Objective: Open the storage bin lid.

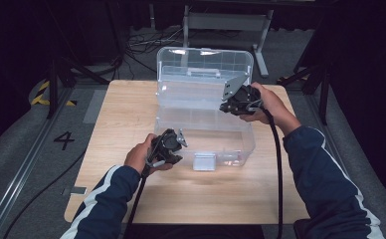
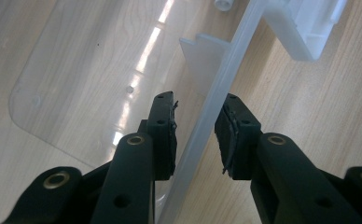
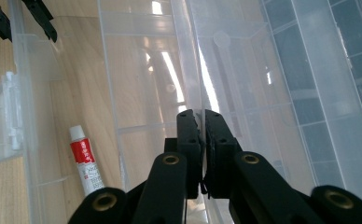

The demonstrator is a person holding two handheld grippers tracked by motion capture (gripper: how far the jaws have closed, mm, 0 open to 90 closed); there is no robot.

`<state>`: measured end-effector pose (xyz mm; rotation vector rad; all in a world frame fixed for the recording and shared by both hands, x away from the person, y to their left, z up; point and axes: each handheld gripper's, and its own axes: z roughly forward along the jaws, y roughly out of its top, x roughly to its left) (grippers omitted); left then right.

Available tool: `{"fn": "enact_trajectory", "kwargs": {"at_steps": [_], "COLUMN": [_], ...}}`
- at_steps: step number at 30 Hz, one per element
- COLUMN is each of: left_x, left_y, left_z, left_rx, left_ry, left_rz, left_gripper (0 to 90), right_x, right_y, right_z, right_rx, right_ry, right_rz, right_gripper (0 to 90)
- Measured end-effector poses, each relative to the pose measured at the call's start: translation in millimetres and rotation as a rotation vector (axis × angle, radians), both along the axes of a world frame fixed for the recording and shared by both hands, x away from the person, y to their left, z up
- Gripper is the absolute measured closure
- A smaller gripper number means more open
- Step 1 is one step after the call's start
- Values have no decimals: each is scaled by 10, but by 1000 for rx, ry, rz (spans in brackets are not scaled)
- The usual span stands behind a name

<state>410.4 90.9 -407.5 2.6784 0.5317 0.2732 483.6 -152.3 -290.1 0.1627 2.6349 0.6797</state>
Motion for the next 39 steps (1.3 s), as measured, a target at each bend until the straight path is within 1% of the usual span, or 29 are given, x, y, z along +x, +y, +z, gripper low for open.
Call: {"fn": "enact_trajectory", "kwargs": {"at_steps": [1, 5, 10, 12, 14, 17, 19, 20, 22, 26, 29, 33, 36, 38, 39], "left_x": [-2, -9, -16, -20, -24, -33, -45, -45, -53, -66, -67, -78, -83, -89, -90], "left_y": [0, -2, -4, -3, -3, -5, -6, -6, -4, -1, 18, 37, 62, 84, 96], "left_z": [-1, -3, -8, -9, -13, -15, -19, -19, -23, -31, -32, -39, -47, -57, -59], "left_rx": [1, 2, 2, 2, 2, 3, 4, 4, 5, -3, -26, -53, -86, -122, -130], "left_ry": [-4, -10, -18, -22, -30, -38, -51, -51, -62, -77, -77, -87, -94, -100, -104], "left_rz": [0, 0, -2, -2, -7, -4, -4, -4, -13, -12, -12, -9, -11, -5, -9], "left_gripper": [687, 681, 675, 674, 671, 665, 660, 657, 654, 646, 647, 644, 641, 641, 641], "right_x": [-7, -42, -85, -90, -102, -125, -141, -141, -155, -168, -183, -196, -211, -224, -230], "right_y": [-2, -16, -23, -32, -44, -47, -47, -47, -50, -57, -63, -70, -81, -86, -89], "right_z": [-3, -14, -27, -35, -40, -49, -56, -56, -64, -73, -83, -95, -108, -116, -121], "right_rx": [2, 12, 14, 20, 27, 29, 27, 27, 28, 33, 40, 52, 61, 65, 68], "right_ry": [-3, 9, 13, 13, 22, 27, 22, 22, 11, 11, 15, 19, 21, 21, 19], "right_rz": [0, 8, 1, 11, 3, 6, 9, 9, 9, 14, 12, 11, 12, 13, 13], "right_gripper": [871, 870, 867, 865, 863, 862, 856, 856, 853, 851, 849, 843, 840, 840, 839]}}
